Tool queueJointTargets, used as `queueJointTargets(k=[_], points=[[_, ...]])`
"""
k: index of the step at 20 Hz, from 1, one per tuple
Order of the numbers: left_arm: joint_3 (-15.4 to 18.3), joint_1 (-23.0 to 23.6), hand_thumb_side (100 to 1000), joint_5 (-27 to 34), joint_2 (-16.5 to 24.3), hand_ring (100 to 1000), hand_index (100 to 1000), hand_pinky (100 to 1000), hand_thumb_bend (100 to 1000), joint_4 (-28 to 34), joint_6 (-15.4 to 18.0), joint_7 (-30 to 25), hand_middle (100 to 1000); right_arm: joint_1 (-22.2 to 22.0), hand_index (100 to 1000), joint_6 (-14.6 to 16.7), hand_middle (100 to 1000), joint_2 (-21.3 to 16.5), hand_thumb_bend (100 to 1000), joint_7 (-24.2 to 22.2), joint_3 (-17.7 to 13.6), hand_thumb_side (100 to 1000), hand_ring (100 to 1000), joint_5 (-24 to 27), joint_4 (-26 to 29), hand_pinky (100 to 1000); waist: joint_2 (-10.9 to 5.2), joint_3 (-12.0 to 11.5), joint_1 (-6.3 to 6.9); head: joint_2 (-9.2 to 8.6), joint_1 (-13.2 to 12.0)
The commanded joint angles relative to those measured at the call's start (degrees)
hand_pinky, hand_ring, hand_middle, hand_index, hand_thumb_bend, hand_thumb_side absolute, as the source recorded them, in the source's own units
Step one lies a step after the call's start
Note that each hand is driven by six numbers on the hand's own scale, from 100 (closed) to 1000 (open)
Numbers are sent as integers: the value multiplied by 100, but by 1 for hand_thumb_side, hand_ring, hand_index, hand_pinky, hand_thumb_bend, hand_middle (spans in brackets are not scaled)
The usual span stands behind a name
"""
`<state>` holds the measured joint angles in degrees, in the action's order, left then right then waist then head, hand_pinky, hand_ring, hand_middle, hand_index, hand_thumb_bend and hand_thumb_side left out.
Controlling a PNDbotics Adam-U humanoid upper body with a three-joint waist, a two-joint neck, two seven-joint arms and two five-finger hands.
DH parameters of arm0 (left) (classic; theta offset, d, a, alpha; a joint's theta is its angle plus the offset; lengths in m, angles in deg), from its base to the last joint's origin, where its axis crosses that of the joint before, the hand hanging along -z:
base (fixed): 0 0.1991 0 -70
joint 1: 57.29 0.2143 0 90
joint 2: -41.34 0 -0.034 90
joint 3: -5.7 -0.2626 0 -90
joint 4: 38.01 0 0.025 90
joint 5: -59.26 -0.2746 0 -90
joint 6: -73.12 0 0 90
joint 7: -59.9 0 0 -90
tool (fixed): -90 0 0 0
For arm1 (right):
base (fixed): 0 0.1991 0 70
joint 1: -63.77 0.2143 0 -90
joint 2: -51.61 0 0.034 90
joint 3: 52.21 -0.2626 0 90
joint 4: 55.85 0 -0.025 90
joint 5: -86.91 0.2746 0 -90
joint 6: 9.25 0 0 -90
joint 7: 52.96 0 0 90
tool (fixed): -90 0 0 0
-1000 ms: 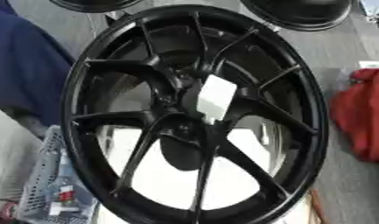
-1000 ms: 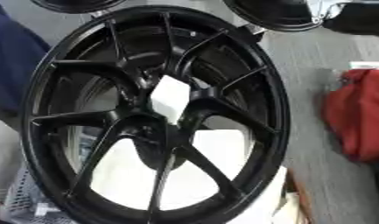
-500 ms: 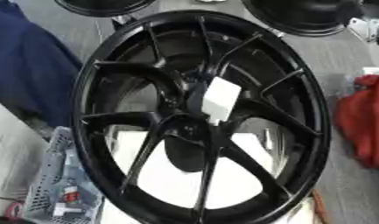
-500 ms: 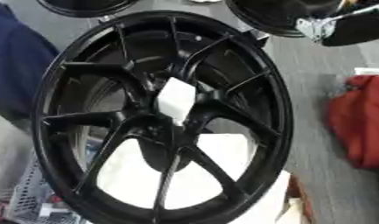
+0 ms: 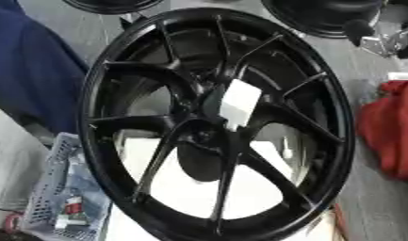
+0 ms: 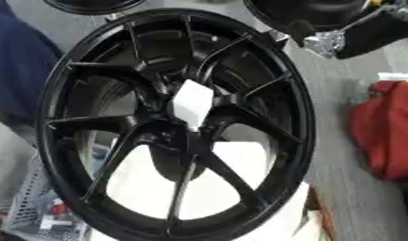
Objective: Pull the pin out of the wheel hub.
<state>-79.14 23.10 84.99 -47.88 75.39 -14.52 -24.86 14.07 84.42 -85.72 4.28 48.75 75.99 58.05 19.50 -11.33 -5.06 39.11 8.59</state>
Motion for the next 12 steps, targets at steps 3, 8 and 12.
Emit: queueJointTargets(k=[3, 8, 12], points=[[-4, -59, 918, 30, 192, 526, 807, 966, 225, 119, -16, -18, 639, 352, 904, 177, 849, -76, 100, -430, 193, 100, 900, 177, 69, 888, -121, -18, -13, -77, 93], [-44, -119, 919, 33, 219, 526, 807, 966, 225, 119, -36, -61, 639, 703, 909, 363, 854, 106, 100, -799, 489, 100, 900, 341, 69, 889, -87, -83, -55, -110, 234], [-51, -129, 920, 28, 221, 526, 807, 966, 225, 119, -49, -76, 638, 967, 913, 385, 859, 232, 100, -1006, 635, 100, 901, 443, 69, 891, -67, -114, -72, -190, 295]])
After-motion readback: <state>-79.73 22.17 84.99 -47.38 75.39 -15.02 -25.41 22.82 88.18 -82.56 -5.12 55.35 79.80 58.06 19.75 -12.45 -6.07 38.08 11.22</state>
